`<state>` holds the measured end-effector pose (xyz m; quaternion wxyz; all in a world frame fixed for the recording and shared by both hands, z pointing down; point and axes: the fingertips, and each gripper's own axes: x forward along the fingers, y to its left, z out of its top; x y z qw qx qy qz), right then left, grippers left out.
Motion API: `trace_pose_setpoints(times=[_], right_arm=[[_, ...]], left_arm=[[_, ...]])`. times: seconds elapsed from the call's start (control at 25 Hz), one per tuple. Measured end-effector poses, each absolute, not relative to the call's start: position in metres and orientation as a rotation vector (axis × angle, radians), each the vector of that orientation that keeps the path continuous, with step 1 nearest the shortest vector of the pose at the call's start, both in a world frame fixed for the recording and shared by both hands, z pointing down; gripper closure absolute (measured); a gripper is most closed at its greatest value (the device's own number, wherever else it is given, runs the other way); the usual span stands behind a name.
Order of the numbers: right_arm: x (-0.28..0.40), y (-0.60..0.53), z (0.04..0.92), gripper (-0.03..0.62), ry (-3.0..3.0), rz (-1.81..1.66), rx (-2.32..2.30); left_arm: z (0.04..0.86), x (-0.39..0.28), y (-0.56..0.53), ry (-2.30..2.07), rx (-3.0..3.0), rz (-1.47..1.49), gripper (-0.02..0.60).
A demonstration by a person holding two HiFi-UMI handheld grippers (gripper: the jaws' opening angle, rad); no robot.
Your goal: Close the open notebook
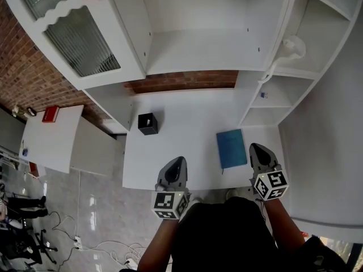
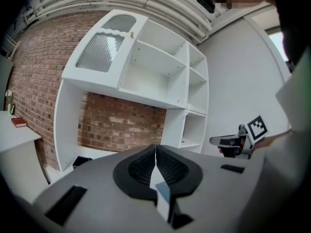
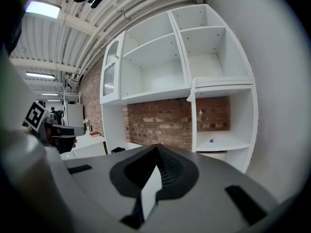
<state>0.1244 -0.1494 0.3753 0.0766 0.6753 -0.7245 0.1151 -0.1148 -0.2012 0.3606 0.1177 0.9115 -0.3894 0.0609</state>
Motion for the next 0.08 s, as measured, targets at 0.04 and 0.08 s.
trace_pose_setpoints(times=[0.04,0.08], right_arm=[[0.1241,-0.1495,0.3749,0.595,-2.175,0.342,2.02],[0.124,-0.1496,0.3745,0.595,-2.178,0.34,2.016]], left_arm=[[0.3599,-0.1138,-0.2017,-1.141,2.668,0.176,0.571],[0.3593,-0.1128,-0.2022,-1.142,2.669,0.174,0.571]])
